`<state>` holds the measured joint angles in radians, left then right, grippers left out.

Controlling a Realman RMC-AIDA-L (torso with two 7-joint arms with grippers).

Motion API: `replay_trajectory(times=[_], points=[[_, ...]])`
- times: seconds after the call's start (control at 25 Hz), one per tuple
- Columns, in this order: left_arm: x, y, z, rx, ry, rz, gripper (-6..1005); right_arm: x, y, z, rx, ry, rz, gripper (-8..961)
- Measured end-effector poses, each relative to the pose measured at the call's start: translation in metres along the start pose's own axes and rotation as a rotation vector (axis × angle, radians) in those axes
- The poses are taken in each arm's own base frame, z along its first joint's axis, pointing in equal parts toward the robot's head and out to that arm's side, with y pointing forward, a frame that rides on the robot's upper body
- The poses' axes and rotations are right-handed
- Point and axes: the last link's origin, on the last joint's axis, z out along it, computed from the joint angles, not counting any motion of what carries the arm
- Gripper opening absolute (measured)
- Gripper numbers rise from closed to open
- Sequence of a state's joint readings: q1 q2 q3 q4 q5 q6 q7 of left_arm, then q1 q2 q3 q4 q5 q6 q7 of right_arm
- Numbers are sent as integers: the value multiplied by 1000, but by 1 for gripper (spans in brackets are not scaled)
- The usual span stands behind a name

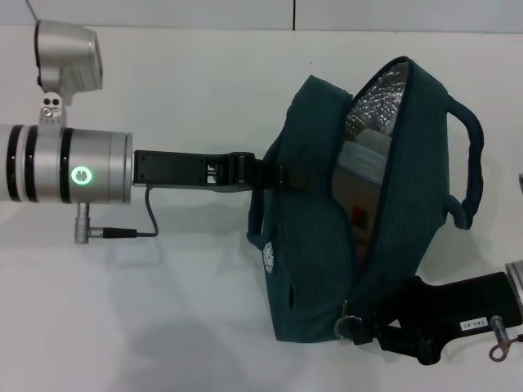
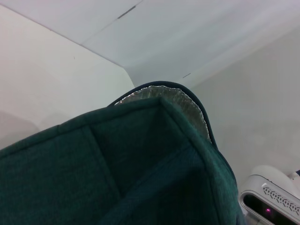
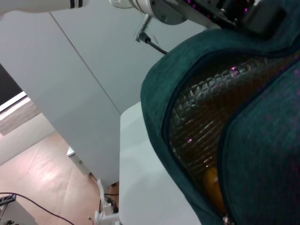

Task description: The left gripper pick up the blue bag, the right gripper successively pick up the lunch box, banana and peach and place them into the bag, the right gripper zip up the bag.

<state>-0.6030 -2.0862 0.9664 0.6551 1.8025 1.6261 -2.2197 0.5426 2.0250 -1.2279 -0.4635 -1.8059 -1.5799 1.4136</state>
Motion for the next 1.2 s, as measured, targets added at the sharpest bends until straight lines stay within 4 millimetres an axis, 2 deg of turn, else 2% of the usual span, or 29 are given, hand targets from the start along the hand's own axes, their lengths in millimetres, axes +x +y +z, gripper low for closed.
replay_trajectory(times=[0.48,0.96,1.2], points=[[-2,-1,-2,1,6,-7,61,3,7,-7,-39,-5,1,7],[-5,-1,-3,-6,1,-12,61,8,9,-34,66,-90,-16,9],[-5,-1,-3,-7,0,-8,61,3,12,-42,69,-158,-40,11]])
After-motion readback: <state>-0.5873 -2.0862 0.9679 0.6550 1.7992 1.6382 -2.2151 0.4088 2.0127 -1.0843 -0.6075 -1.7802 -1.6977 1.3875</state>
